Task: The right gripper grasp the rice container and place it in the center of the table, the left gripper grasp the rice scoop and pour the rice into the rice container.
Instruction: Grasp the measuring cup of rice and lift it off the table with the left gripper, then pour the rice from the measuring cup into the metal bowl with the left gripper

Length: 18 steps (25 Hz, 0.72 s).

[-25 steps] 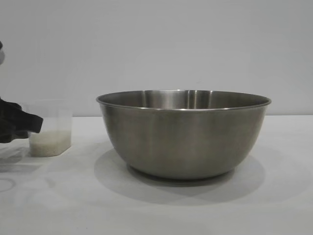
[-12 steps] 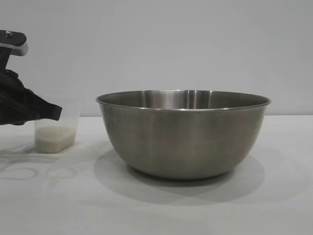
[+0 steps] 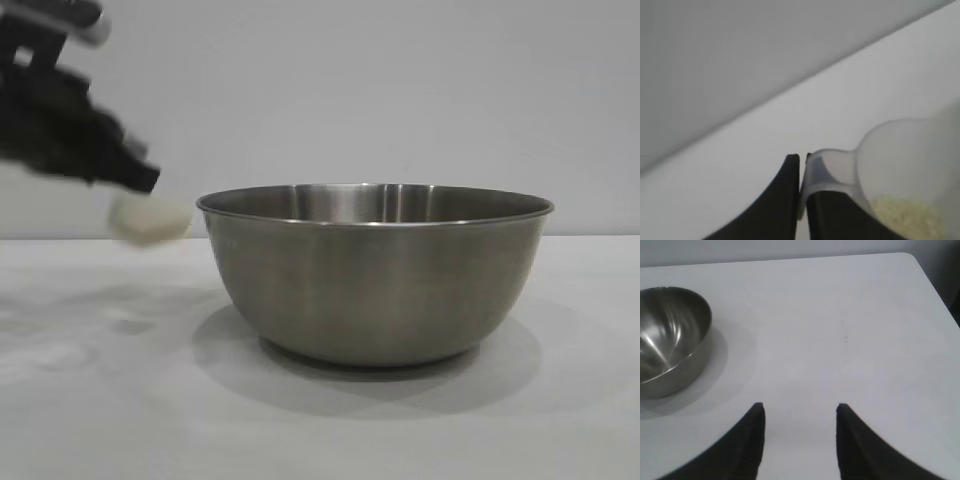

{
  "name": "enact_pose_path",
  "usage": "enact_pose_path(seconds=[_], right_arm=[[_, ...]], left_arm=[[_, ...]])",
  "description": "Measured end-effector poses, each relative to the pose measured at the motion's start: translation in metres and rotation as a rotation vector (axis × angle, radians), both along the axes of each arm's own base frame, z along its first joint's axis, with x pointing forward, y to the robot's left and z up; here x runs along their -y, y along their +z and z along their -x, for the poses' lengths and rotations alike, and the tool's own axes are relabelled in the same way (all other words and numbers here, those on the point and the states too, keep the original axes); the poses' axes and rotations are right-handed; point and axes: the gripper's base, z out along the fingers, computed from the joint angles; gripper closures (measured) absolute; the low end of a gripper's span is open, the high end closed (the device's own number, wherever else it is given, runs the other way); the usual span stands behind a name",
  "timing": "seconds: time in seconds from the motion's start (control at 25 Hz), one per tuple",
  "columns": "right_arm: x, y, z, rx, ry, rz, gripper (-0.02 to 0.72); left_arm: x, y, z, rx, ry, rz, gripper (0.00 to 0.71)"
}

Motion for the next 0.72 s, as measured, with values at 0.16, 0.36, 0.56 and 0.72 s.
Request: enact_pose_path(seconds=[0.16,0.36,0.56,0.72], right_arm=[[0.0,0.0,0.0,0.0,0.0,0.0,0.381],[0.0,0.0,0.0,0.0,0.0,0.0,0.381],[0.0,0.0,0.0,0.0,0.0,0.0,0.381],[0.0,0.0,0.0,0.0,0.0,0.0,0.381]], left_arm=[[0.016,0.041,0.002,0.268,-0.165,-0.261,0.71],[0.037,0.061,0.009,0.55,-0.395,-0.61,0.71],[0.051,0.058,0.009,0.683,-0.613,-0.923,0.71],[0.064,0.066,0.006,0.808,-0.743,-1.08,0.71]])
